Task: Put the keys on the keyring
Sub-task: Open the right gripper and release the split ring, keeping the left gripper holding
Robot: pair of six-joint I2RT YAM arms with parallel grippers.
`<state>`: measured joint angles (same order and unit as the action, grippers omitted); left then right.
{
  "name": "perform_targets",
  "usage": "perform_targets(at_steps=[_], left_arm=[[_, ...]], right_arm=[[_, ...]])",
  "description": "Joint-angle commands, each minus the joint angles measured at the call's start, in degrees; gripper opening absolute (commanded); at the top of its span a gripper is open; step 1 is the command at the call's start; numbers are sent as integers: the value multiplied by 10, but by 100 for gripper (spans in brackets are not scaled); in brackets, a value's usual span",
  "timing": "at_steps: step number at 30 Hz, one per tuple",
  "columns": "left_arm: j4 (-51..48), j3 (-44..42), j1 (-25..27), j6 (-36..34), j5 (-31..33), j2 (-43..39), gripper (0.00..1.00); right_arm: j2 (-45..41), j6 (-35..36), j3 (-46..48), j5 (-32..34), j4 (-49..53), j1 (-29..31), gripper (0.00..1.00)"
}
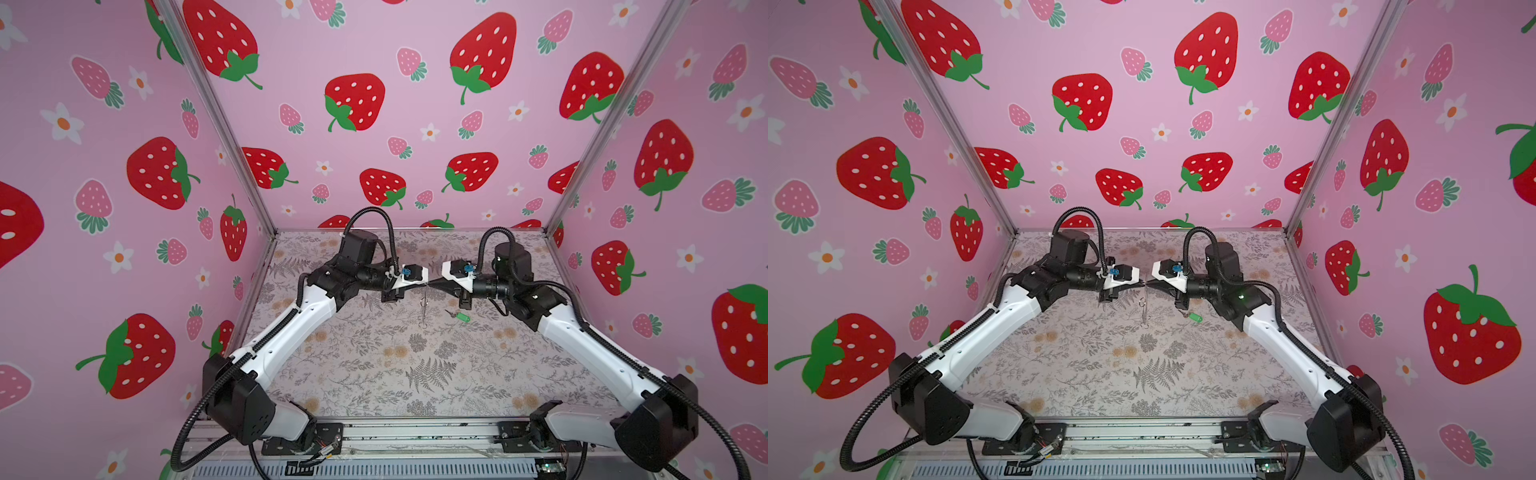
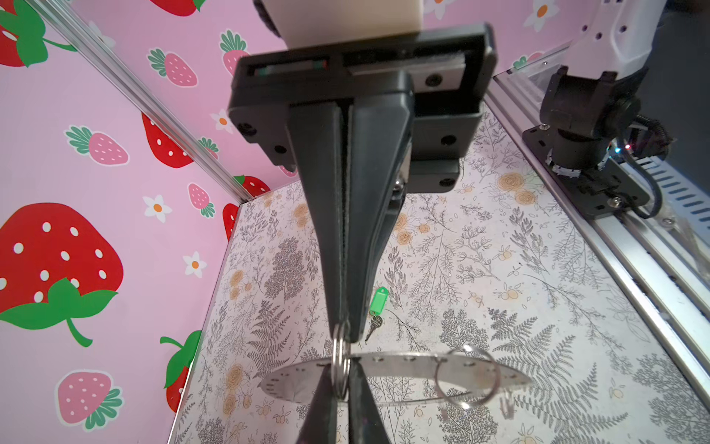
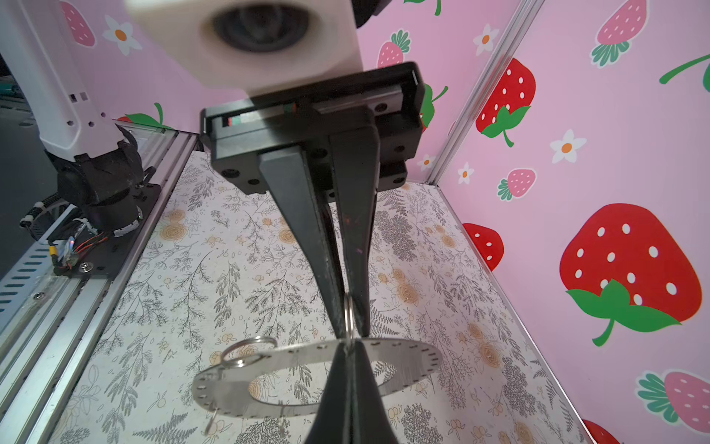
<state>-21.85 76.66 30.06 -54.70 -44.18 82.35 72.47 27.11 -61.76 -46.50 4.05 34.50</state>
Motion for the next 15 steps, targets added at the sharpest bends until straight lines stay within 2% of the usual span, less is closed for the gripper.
perform_targets(at_steps=[1,15], left_arm=[[-9,23,3,-12,-16,-5,8],[24,10,3,13,-20,-8,10]], right_arm=[[-1,15,-12,-24,1,7,0],[-2,14,-6,-24,-4,10,0]])
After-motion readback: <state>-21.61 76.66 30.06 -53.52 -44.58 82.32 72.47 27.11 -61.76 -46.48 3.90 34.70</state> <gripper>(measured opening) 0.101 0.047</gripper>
